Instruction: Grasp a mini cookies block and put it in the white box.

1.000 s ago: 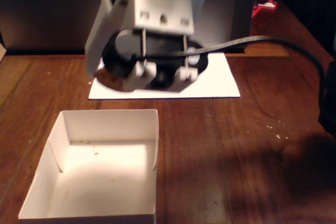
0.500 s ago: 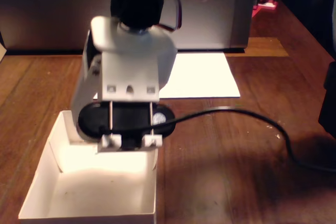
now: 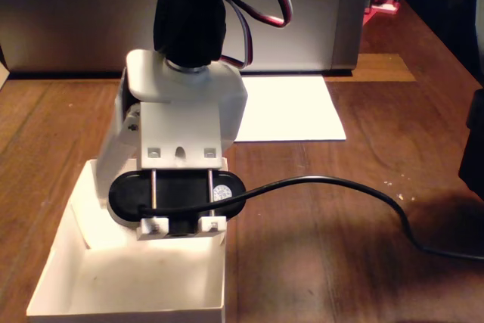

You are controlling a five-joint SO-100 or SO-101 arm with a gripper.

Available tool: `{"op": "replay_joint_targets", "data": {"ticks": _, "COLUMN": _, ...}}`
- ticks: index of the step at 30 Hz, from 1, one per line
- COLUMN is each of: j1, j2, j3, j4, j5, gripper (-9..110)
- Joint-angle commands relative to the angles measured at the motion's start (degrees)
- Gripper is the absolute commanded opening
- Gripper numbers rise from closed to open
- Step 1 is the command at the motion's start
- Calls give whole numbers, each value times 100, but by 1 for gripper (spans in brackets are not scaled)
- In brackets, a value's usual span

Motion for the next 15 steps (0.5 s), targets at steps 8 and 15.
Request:
{"op": "replay_joint_targets", "data": {"ticks": 8, "j1": 229, "j2": 334, "j3": -633, "j4": 0, "j5": -70, "gripper": 23}}
{"op": "replay_joint_targets", "data": {"ticks": 15, "j1": 580, "j2": 853, "j3": -642, "j4": 369, "j5": -105, "gripper": 0}}
